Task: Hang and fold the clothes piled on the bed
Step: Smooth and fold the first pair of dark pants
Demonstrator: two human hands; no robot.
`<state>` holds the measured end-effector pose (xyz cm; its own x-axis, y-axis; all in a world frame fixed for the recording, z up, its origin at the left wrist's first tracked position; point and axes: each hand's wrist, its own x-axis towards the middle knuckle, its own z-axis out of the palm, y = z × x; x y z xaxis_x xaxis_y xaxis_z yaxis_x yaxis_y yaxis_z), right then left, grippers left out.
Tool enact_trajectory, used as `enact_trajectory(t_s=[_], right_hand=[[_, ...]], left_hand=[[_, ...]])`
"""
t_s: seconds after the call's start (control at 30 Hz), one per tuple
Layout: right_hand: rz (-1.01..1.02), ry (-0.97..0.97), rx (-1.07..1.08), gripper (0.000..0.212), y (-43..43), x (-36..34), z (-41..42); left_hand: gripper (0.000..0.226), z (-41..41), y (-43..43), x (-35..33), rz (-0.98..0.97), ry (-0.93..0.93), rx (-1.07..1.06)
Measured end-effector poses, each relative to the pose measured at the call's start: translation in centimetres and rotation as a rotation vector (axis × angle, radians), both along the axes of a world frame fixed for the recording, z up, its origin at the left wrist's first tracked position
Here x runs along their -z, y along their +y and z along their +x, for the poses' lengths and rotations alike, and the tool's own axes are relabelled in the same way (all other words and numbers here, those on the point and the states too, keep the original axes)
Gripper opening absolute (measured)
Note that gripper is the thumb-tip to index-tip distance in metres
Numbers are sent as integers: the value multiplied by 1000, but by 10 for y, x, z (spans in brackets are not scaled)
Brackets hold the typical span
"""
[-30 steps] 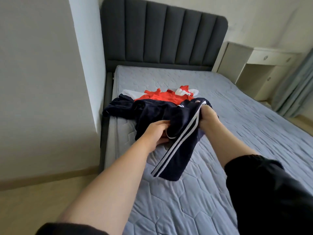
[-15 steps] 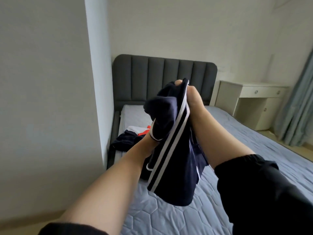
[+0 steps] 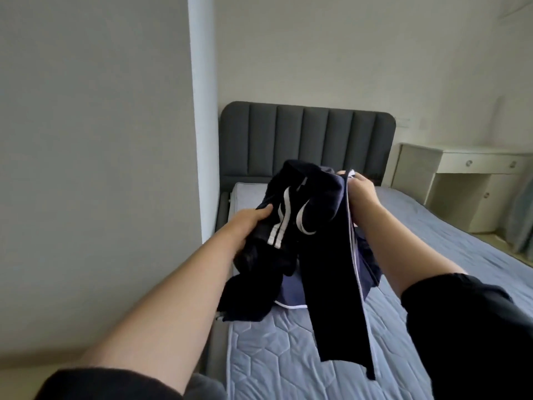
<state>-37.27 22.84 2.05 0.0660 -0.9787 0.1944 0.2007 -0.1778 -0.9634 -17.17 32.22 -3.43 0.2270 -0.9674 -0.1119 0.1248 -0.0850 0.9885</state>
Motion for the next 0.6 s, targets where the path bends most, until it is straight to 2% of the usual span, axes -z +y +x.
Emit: enact_trajectory(t_s=[0.07,0.13,0.2,0.27,0.33,0.4,0.5,0.6], right_hand=[[28,171,29,22,-3,25,9],[50,437,22,25,-5,42,21],[-1,714,24,14,-5,52,33],[-30,817,-14,28,-3,60,46],[-98,813,-64,32,9,56,61],[-124,690,-143,26,21,48,80],[58,276,-532,34,52,38,113],[187,96,-795,58,86,25,150]], left_hand=[[33,3,2,-7,3,90,-33],[41,10,4,-15,-4,155,-139],[46,19,9,-21,-12,259,-246],[46,27,16,-27,-49,412,-288],[44,40,22,-33,-116,529,-361],[40,57,30,-41,-196,596,-472],[34,80,54,-54,-246,679,-607],[30,103,83,-63,-284,712,-688]])
